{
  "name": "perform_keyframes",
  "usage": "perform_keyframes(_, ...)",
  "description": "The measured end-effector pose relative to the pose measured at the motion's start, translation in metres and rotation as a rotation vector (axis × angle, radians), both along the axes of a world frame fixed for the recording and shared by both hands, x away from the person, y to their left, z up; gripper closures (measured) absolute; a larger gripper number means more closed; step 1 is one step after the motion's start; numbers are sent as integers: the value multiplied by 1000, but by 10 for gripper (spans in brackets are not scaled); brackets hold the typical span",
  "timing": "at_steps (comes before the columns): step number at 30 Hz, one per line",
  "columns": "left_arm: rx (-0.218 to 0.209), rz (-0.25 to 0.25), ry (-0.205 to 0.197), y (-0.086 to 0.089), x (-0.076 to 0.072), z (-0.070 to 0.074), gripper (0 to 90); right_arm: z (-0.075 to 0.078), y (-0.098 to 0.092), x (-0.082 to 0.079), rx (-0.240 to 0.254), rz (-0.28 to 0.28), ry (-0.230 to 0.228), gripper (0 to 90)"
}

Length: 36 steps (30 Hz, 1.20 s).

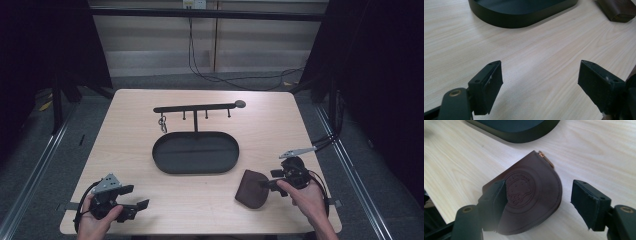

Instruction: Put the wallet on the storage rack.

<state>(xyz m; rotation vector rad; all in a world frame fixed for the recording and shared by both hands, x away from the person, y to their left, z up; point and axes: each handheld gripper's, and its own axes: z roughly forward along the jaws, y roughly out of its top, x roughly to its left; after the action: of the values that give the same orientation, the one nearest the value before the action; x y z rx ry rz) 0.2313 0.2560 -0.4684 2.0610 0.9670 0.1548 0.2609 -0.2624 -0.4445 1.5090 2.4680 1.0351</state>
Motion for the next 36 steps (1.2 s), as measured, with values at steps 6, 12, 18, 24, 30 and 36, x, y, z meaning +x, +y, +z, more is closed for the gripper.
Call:
perform_keyframes(6, 4, -2, -7, -2, 2, 0, 197, 2, 6, 15, -76, 56, 64, 310)
perform_keyframes(12, 18, -8, -11, -4, 4, 0, 195, 6, 18, 34, -160, 99, 144, 184)
perform_keyframes(18, 12, -4, -14, -3, 3, 1, 192, 3, 26, 43, -193, 142, 188, 173)
perform_keyframes(24, 27, -3, -14, -4, 3, 1, 192, 3, 30, 54, -221, 187, 235, 183)
perform_keyframes(30, 24, -4, -10, -3, 3, 0, 192, -4, 32, 60, -259, 193, 290, 183)
perform_keyframes(36, 57, 16, 5, -4, 4, -2, 193, -12, 34, 59, -277, 197, 297, 192)
